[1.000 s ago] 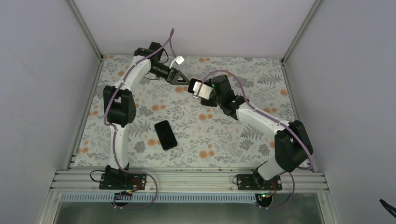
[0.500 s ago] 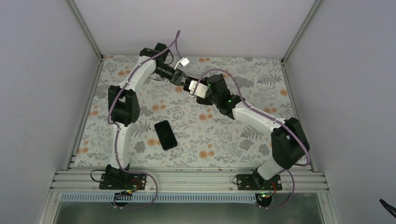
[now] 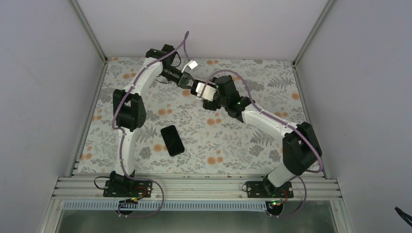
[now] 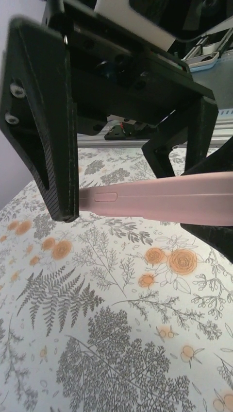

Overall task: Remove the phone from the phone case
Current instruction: Pick up the phone at the center of the board.

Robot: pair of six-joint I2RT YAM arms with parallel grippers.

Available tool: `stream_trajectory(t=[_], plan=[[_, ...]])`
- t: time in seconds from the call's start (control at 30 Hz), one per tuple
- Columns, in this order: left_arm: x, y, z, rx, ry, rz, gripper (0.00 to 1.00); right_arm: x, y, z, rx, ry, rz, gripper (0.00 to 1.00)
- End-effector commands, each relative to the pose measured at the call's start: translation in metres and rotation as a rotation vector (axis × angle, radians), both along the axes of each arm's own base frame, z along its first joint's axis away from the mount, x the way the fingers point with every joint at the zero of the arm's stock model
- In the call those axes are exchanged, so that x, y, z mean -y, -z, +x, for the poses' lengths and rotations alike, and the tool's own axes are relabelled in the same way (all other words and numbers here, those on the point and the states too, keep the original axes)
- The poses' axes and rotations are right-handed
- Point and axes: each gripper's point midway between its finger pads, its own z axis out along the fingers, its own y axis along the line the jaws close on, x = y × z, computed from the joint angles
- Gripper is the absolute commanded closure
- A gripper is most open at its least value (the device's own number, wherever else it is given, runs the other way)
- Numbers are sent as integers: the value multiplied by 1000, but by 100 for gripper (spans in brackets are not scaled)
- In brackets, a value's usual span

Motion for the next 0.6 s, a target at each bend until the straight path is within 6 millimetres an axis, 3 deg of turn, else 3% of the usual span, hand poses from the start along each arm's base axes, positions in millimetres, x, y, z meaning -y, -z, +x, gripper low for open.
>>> stream_trajectory(t=[0.0, 0.17, 0.3, 0.37, 0.57], plan=[[13, -22, -17, 3, 53, -65, 98, -12, -29, -21, -55, -103, 56, 0], [7, -28, -22, 95, 60, -14, 98, 9, -39, -60, -224, -198, 102, 0], [-4, -31, -30, 255, 88, 82, 98, 46, -67, -61, -250, -160, 249, 0], [-10, -38, -34, 326, 101, 109, 98, 61, -70, -57, -270, -125, 307, 0], [-14, -77, -53, 533, 88, 58, 98, 72, -43, -46, -368, -70, 363, 1]])
